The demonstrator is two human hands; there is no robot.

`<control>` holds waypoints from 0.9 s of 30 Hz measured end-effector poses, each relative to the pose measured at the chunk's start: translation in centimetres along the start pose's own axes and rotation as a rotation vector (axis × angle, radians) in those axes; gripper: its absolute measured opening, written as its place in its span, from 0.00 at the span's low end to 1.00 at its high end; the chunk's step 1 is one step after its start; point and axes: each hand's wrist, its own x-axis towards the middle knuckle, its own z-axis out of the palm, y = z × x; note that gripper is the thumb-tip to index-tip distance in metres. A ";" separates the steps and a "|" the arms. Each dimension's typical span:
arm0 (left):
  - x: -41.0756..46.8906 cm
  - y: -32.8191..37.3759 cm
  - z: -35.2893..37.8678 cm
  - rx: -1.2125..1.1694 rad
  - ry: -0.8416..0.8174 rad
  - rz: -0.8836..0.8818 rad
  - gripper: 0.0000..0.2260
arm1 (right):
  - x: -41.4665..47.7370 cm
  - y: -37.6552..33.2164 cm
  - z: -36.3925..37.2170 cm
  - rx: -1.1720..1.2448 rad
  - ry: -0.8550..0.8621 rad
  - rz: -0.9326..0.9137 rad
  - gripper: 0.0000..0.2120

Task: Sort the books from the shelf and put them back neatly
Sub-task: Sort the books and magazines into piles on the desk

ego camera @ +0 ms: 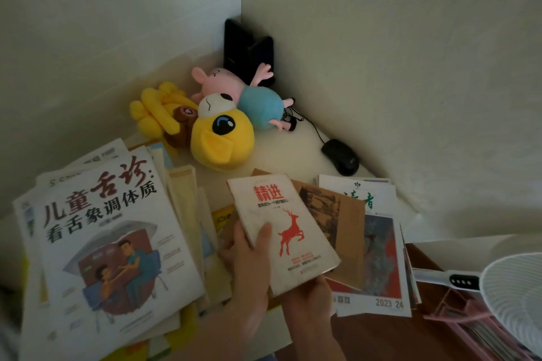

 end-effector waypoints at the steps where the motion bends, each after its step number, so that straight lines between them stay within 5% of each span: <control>1: -0.1 -0.1 0.1 0.049 0.020 0.030 0.18 | -0.1 0.2 -0.1 0.001 -0.019 -0.012 0.16; 6: 0.0 -0.4 -0.5 0.013 -0.008 0.006 0.25 | -0.3 0.1 0.3 0.038 -0.048 -0.010 0.16; 9: 0.1 0.1 -0.6 -0.134 -0.073 -0.002 0.18 | -0.4 0.4 0.5 0.038 -0.117 -0.008 0.09; 18: 0.6 0.7 -1.1 -0.181 -0.086 0.034 0.15 | 0.6 0.0 -1.2 -0.143 -0.368 0.092 0.36; 23: 1.8 2.4 -1.0 -0.111 -0.125 0.150 0.13 | 2.8 -2.5 -3.7 -0.215 -0.382 0.061 0.34; 27: 2.8 4.6 -1.9 -0.093 -0.253 0.162 0.14 | 4.3 -6.9 -5.3 -0.284 -0.237 -0.046 0.23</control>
